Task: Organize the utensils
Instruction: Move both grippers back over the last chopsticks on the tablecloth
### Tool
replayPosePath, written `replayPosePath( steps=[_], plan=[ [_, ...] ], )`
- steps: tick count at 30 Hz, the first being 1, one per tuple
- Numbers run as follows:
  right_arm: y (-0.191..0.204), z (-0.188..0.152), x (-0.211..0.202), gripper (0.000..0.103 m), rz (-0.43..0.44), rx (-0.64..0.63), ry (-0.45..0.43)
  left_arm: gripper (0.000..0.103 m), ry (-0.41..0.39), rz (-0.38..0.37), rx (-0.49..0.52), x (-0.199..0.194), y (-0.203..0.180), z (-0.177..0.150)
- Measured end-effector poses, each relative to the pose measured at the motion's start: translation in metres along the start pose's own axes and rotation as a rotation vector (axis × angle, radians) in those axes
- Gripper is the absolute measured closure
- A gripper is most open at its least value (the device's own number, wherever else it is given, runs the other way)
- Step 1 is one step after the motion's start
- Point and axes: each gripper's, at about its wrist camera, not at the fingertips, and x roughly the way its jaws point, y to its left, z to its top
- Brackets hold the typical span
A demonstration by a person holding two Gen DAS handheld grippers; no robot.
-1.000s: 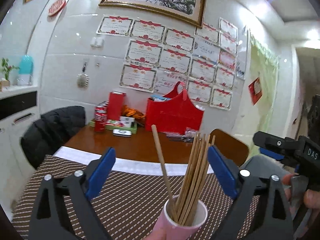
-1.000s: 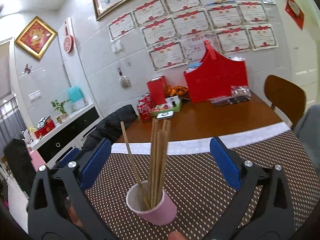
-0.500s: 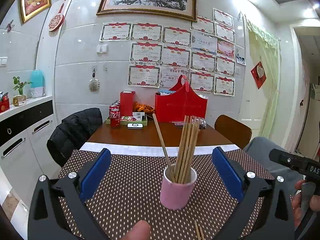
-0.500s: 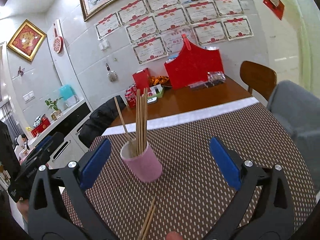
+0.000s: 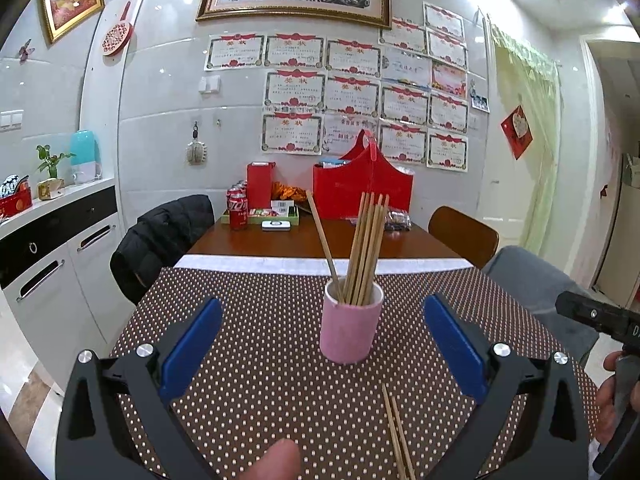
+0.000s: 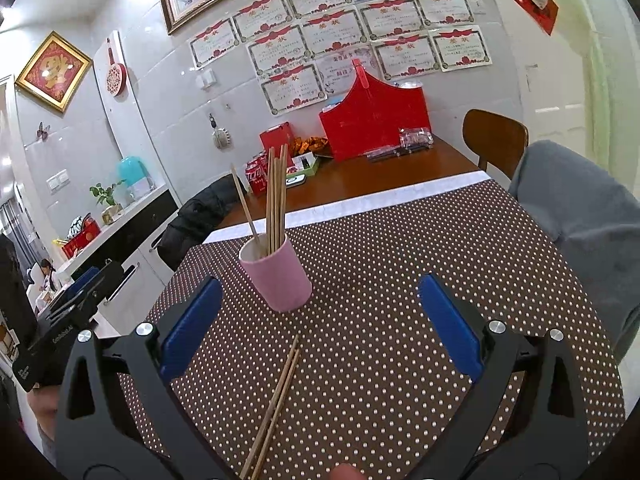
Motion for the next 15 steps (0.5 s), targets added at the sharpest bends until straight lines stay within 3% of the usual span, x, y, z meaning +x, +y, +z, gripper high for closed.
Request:
replayPosePath(
  steps=[8, 15],
  plan=[
    [0.006, -0.014, -0.001, 0.006, -0.007, -0.015, 0.041, 0.004, 0.084, -0.002, 0.019, -0.001, -0.001, -0.024],
    [0.003, -0.028, 0.002, 0.006, -0.016, -0.013, 0.077, 0.004, 0.244, -0.015, 0.067, 0.017, -0.013, -0.067]
  ],
)
